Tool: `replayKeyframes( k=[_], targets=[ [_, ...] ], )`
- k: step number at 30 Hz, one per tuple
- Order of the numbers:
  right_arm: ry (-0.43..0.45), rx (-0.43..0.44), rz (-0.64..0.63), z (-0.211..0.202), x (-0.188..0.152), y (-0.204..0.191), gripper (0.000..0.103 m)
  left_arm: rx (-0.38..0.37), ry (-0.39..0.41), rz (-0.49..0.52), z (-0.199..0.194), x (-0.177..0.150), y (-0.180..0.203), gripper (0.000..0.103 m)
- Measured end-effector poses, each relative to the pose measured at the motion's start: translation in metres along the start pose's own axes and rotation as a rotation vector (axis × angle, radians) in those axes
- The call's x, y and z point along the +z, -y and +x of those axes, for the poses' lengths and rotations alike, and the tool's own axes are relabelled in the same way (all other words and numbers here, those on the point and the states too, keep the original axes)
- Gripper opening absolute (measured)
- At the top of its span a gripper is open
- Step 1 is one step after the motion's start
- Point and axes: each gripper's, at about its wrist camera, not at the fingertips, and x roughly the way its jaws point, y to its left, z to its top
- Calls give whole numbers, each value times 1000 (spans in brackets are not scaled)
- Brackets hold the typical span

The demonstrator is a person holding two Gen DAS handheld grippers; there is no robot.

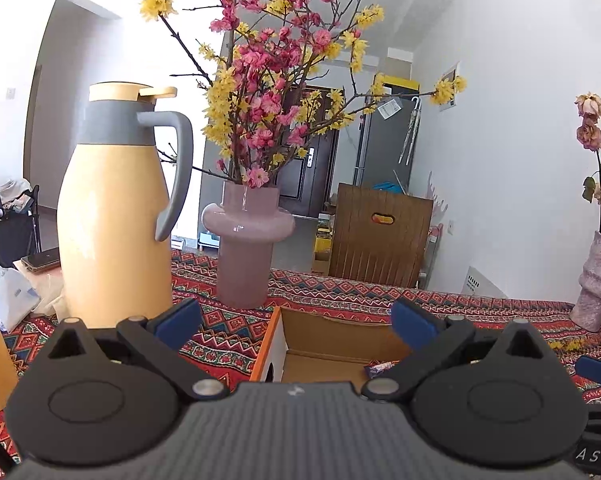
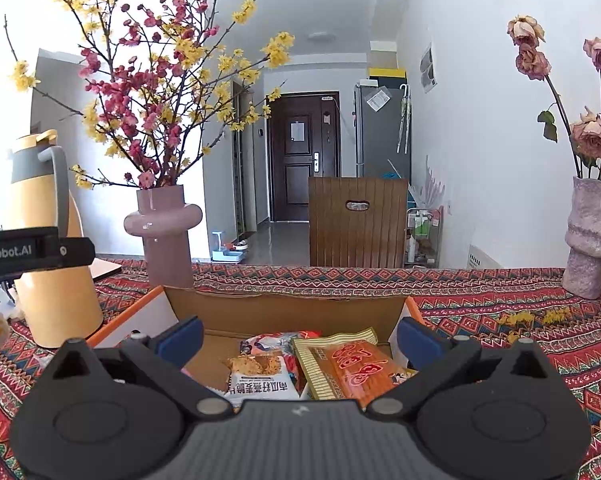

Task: Organize snacks
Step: 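Withdraw both open grippers from the box back to the snack pile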

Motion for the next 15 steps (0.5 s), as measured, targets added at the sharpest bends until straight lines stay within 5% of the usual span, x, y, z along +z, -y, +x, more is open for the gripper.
replayKeyframes(
  k=[15],
  targets=[
    [-43,15,-22,-44,-15,-10,103,-53,-34,17,-50,-11,-15,103]
  ],
)
